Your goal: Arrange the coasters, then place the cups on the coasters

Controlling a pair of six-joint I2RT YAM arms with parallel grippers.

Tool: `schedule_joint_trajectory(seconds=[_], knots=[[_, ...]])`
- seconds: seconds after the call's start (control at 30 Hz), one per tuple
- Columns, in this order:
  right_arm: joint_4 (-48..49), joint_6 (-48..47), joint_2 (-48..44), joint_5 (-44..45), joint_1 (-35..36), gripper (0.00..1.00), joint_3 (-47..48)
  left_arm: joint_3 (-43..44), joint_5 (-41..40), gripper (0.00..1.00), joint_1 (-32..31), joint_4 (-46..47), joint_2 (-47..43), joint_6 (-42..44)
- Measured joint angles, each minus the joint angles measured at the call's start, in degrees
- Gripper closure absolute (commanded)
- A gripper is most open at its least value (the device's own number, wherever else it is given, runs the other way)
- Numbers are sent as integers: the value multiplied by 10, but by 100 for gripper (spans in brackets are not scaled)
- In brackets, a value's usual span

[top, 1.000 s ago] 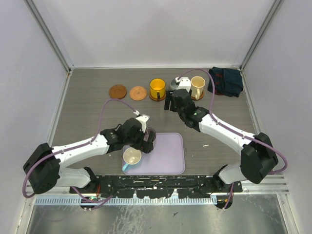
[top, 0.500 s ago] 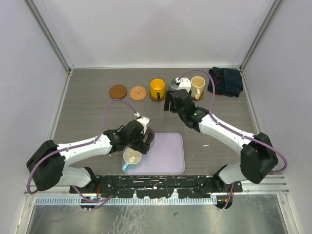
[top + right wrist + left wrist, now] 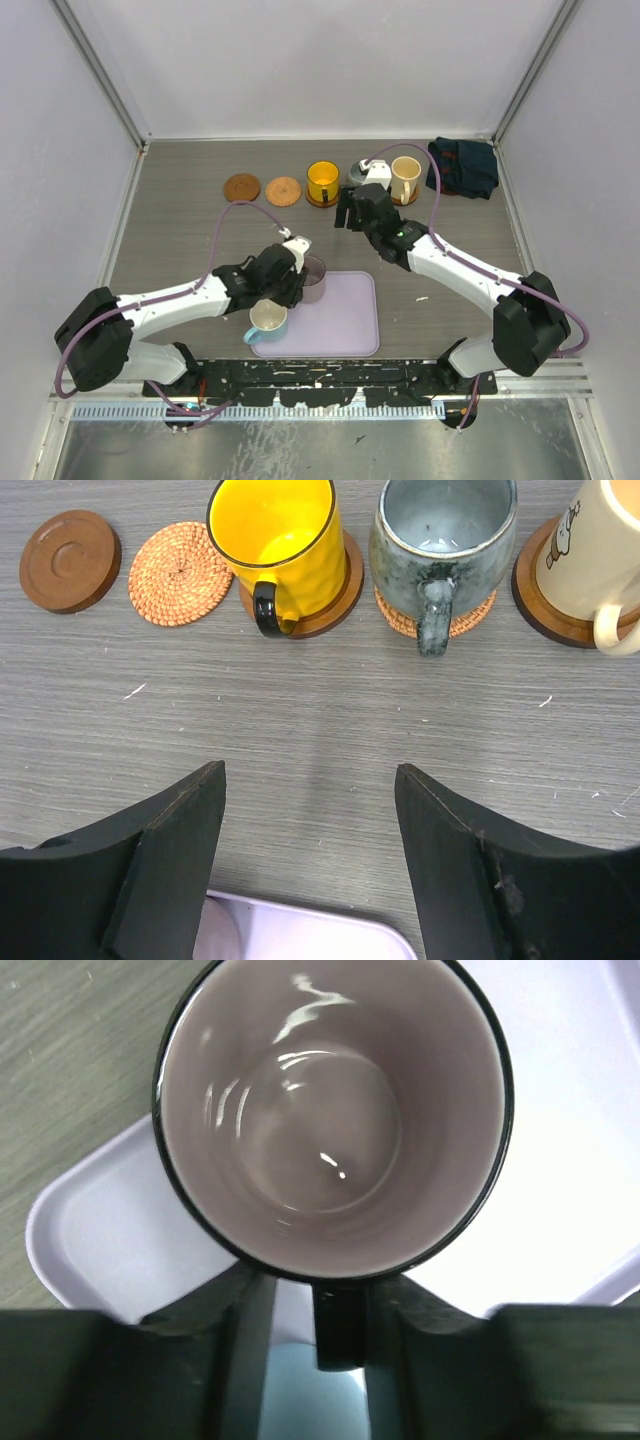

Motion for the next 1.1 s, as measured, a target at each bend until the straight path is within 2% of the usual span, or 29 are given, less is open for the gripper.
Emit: schedule_joint_trajectory(seconds=[0.4,0.47,0.53,0.57,1.1], knots=[[0,2,0,-6,0,27,0,5,-2,69,3,9,-1,8],[0,2,0,-6,0,27,0,5,-2,77,3,8,-1,8],[0,2,0,-6,0,27,0,5,-2,98,3,9,-1,8],[0,2,0,-6,0,27,0,5,5,100,3,10,-1,9],[0,3,0,-6,0,27,0,5,-17,97,2,-13,-16,9]])
